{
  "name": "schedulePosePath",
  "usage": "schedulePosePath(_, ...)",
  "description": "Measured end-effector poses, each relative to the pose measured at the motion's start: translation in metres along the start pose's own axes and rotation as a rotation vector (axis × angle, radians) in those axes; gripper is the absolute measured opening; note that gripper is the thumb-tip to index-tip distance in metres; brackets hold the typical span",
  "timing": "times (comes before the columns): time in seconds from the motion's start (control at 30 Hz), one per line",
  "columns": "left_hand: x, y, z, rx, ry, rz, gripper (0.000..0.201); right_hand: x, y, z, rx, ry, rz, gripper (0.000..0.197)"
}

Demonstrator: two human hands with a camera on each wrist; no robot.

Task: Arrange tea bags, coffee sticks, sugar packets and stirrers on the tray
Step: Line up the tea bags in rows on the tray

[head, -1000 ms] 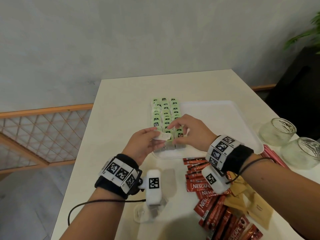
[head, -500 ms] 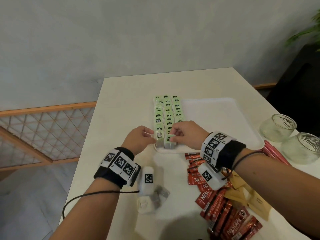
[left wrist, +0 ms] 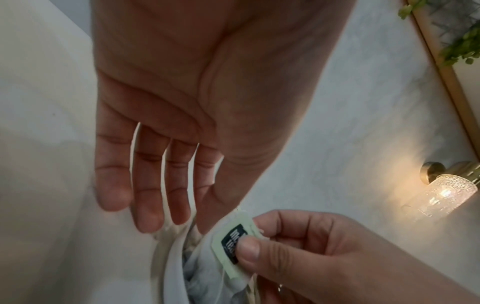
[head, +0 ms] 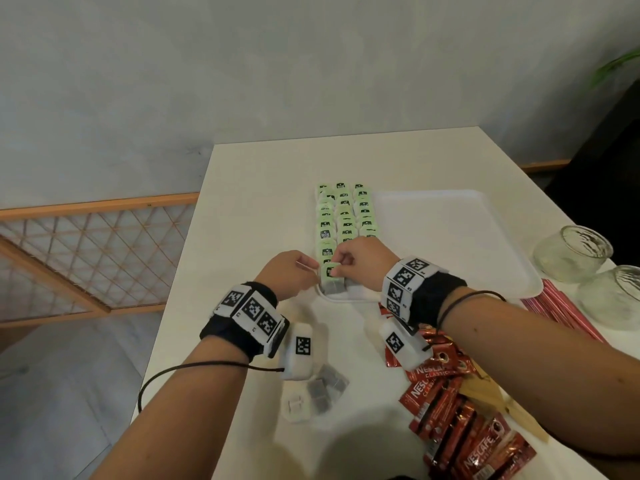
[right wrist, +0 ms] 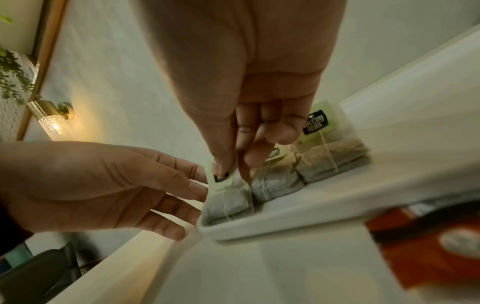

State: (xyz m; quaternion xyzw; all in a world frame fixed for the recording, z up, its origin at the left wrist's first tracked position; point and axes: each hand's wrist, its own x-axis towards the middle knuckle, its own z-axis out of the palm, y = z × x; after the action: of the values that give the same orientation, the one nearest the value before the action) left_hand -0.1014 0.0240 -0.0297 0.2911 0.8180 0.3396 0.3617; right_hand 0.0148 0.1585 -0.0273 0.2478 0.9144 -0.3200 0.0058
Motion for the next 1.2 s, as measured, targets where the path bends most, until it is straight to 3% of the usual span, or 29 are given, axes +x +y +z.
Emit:
schedulePosePath(0.13, -0.015, 0.0, -0.003, 0.036, -0.007, 0.005, 0.018, -0.009, -0.003, -0.002, -0.01, 0.059, -0.011, 0.031)
schedulePosePath(0.27, -0.051, -0.002, -0.002, 0.272, -0.081, 0.025, 0.027, -0.044, -0.008, -0.008, -0.085, 0.053, -0.133, 0.039)
schedulePosePath(0.47, -0.105, -0.013, 0.011, 0.71, -0.37, 0.015, 0.051, -0.101, -0.005, 0.012, 0.004, -0.263, -0.182, 0.031)
schedulePosePath(0.63, -0.113, -0.013, 0.031, 0.88, -0.333, 0.055, 0.045, -0.113, -0.008, 0.035, -0.104, -0.378, -0.242, 0.04)
schedulePosePath(0.77, -0.108, 0.0, 0.044, 0.87, -0.291, 0.125, 0.02, -0.116, 0.0, 0.04, -0.153, -0.298, -0.193, 0.038)
schedulePosePath(1.0, -0.088, 0.007, 0.058, 0.672, -0.269, 0.229, 0.026, -0.122, 0.016, 0.026, -0.066, -0.207, -0.126, 0.035)
schedulePosePath(1.2, -0.078, 0.012, 0.055, 0.364, -0.221, 0.278, 0.026, -0.128, 0.028, 0.008, 0.274, -0.068, -0.055, 0.028)
